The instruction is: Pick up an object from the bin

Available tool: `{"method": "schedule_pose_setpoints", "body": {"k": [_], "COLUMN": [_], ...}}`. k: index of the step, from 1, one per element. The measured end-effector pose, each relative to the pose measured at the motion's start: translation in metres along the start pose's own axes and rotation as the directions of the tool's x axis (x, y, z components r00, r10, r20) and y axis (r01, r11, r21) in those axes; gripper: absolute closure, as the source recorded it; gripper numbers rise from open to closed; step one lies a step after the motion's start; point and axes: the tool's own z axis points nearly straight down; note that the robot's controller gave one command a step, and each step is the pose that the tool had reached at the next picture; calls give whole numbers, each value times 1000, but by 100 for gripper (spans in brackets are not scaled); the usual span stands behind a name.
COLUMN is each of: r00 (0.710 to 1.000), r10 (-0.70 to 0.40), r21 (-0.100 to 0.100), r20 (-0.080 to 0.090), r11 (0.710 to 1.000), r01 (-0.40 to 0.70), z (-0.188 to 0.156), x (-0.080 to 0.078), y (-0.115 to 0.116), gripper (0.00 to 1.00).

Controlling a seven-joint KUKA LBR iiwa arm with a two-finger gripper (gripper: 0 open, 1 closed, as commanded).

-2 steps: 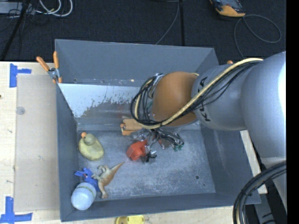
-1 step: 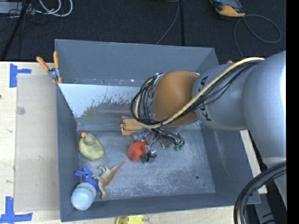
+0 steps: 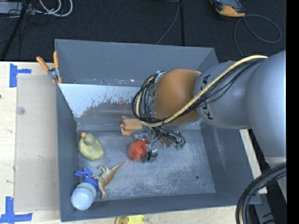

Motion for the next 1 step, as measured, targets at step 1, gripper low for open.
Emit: {"method": "schedule_pose_setpoints", "body": {"k": [1], "r00": [1000], "r10": [0], "r21": [0], "r20": [1], "r11": [1000], "r01": [0], "z": [-9], "x": [0], "y": [0], "gripper": [100]}}
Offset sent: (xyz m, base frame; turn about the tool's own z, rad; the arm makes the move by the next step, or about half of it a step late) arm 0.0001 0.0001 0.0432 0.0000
